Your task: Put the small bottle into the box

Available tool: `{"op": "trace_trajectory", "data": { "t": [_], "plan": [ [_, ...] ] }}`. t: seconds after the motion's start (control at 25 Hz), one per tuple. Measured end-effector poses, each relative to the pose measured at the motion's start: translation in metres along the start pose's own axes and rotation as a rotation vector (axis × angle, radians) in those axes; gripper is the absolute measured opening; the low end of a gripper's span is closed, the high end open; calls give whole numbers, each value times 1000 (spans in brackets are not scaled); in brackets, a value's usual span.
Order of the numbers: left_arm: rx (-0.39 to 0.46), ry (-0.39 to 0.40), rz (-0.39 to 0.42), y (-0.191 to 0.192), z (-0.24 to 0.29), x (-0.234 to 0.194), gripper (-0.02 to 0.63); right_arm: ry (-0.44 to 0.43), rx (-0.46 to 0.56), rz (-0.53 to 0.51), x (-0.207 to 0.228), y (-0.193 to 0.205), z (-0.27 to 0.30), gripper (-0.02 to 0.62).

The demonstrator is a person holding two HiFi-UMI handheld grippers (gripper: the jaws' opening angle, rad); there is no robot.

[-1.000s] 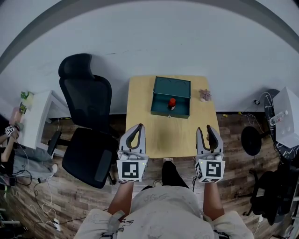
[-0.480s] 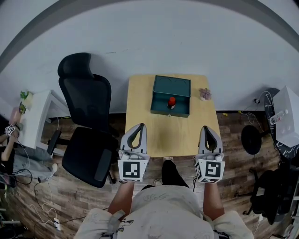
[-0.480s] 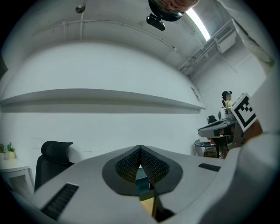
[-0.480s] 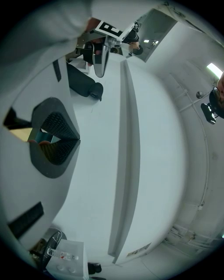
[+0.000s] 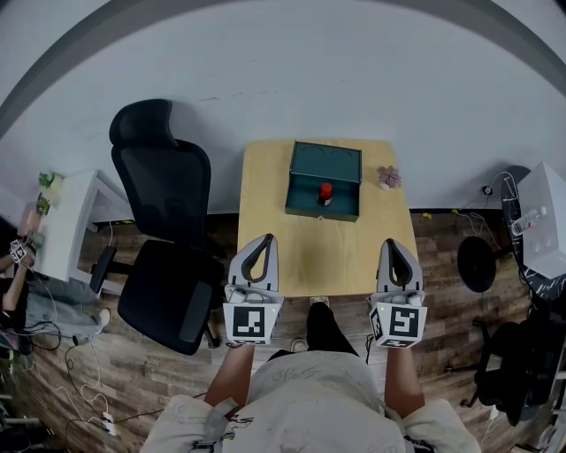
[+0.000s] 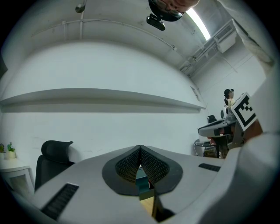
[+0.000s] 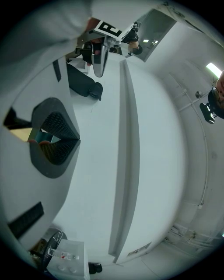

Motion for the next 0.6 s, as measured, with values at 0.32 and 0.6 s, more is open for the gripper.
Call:
{"op": "trace_trajectory", "data": {
  "t": [0.32,0.6],
  "plan": [
    [-10,4,15,3,1,1,7,-5,-17,0,0,3,0,15],
    [-28,-2,0,6,4,1,8,-7,-23,6,1,6,3,15]
  ]
}}
Point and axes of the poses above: the fingertips, and each gripper's own axes: z forward along the fingers, x to its right, y out of its underside, the point moved 10 cm from there along -z, backward along the fingers, and after that the axes turned 11 degrees about -z, right-handed, at the moved point
